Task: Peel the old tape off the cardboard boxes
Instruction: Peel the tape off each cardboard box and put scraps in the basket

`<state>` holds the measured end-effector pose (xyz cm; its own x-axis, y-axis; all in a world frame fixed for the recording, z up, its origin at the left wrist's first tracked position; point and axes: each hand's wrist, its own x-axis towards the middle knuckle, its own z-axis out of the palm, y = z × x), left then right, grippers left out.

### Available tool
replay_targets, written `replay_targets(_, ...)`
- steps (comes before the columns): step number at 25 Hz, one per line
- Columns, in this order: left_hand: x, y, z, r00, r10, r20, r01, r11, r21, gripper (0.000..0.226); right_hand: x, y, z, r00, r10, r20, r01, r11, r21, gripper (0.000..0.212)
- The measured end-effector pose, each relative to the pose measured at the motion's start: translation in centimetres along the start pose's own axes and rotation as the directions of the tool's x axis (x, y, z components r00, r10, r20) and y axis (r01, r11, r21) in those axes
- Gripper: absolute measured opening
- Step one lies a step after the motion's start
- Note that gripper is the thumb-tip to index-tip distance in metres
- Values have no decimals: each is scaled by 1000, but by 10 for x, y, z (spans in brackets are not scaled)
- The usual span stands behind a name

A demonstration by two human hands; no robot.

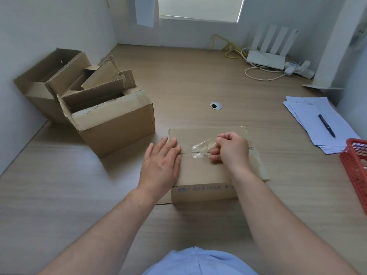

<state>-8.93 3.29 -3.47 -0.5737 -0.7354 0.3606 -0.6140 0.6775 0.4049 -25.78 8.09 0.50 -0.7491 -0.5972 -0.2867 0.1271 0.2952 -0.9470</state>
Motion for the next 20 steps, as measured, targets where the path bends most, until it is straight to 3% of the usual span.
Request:
replay_targets(2, 3, -1, 1, 995, 81, -58, -80, 996, 26, 14, -2, -1, 1, 992, -105, 74, 121, 957, -265, 20)
replay_targets(5, 5, -1, 1, 985, 159, -74, -159, 987, 3, 8, -14, 2, 11, 937, -262, 233, 349, 638, -686, 22)
replay_targets(6, 5, -1, 2, 982, 179, -67, -179, 984, -6, 7, -19, 3, 13, 919, -294, 261, 386, 544, -745, 29)
replay_targets(9, 5, -2, 2, 993, 118, -13, -119, 990, -75, 15, -23, 7, 19, 877, -370, 305, 446, 396, -803, 46)
replay_targets(11, 4, 0, 0, 999, -2, 36, 8, 989, -148, 29, -26, 14, 22, 831, -431, 352, 491, 270, -828, 38)
replay_targets(13, 3, 1, -4, 996, -57, 75, 69, 985, -158, 38, -26, 20, 24, 774, -508, 378, 543, 225, -809, 25)
replay_targets(15, 4, 2, -7, 994, -24, 104, 36, 993, -114, 37, -23, 23, 22, 755, -536, 378, 571, 253, -781, 18)
replay_targets(16, 4, 2, -8, 993, -8, 118, 18, 996, -84, 37, -20, 23, 21, 768, -540, 343, 566, 323, -758, 18)
replay_targets(18, 5, 1, -9, 989, -2, 151, 8, 999, -39, 37, -9, 16, 12, 873, -449, 188, 457, 623, -635, 21)
replay_targets(20, 5, -1, -10, 987, 16, 163, -13, 1000, -15, 39, 0, 7, -3, 973, -229, 26, 223, 909, -352, 22)
